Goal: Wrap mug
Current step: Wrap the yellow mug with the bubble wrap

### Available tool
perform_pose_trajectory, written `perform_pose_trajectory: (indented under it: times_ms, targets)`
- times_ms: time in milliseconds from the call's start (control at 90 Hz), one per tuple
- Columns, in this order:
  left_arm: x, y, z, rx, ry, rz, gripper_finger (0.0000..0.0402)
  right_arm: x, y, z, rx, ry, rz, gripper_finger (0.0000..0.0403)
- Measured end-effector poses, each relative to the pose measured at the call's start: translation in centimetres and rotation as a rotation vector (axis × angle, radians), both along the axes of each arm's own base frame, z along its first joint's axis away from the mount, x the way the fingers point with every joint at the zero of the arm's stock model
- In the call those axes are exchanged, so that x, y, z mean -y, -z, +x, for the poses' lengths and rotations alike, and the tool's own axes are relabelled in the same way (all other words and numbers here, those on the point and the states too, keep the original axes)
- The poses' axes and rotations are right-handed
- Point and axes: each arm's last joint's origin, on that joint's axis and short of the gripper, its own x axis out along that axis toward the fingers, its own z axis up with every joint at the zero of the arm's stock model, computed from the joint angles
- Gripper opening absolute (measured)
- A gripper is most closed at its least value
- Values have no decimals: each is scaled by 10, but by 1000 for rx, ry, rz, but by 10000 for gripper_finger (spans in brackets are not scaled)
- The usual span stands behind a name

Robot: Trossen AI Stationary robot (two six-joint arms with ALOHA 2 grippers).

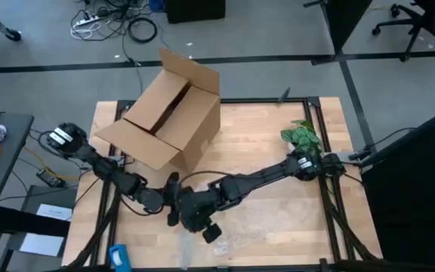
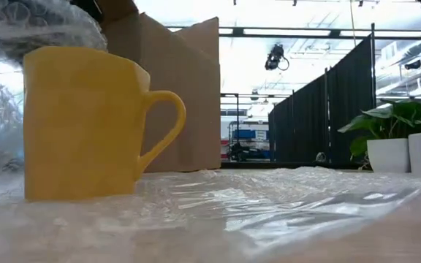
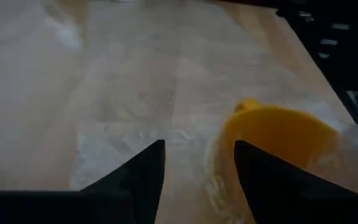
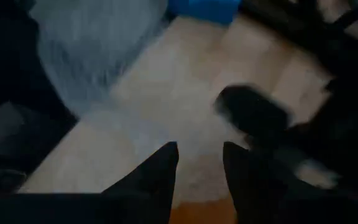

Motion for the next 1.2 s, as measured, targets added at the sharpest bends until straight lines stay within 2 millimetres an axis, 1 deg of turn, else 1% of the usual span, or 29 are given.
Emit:
perform_pose_trajectory:
  times_ms: [56,133,222,267,356,444,622,689,767,833,922,1033,1100,1200]
  targets:
    - [0,0,0,1,-2,1,177,2,11,4,-28,9,-7,111]
    - [-1,0,0,-1,-3,2,177,5,21,3,-80,30,-14,111]
    - [-2,-1,-2,-14,5,6,177,9,31,4,-98,62,-17,111]
    - [-2,-2,-3,-19,16,5,177,12,33,4,-121,80,-15,111]
    - [-6,-13,-9,-14,27,8,177,15,44,3,-155,88,-20,111]
    - [-10,-25,-19,-11,36,9,177,18,57,3,-182,104,-19,111]
    - [-18,-51,-43,22,68,-9,177,22,71,5,-193,119,-10,111]
    - [-16,-58,-51,47,97,-25,177,25,74,5,-190,127,-4,111]
    - [-8,-62,-55,75,137,-44,177,29,78,7,-183,133,1,111]
    - [0,-59,-56,75,172,-46,177,32,80,9,-174,139,7,111]
    - [12,-55,-50,110,181,-61,177,34,80,10,-166,142,9,111]
    - [23,-39,-39,101,183,-51,177,33,78,11,-148,143,11,111]
    - [27,-30,-31,96,164,-46,177,32,75,11,-147,140,12,111]
    - [26,-17,-23,63,123,-47,177,26,69,10,-143,125,13,111]
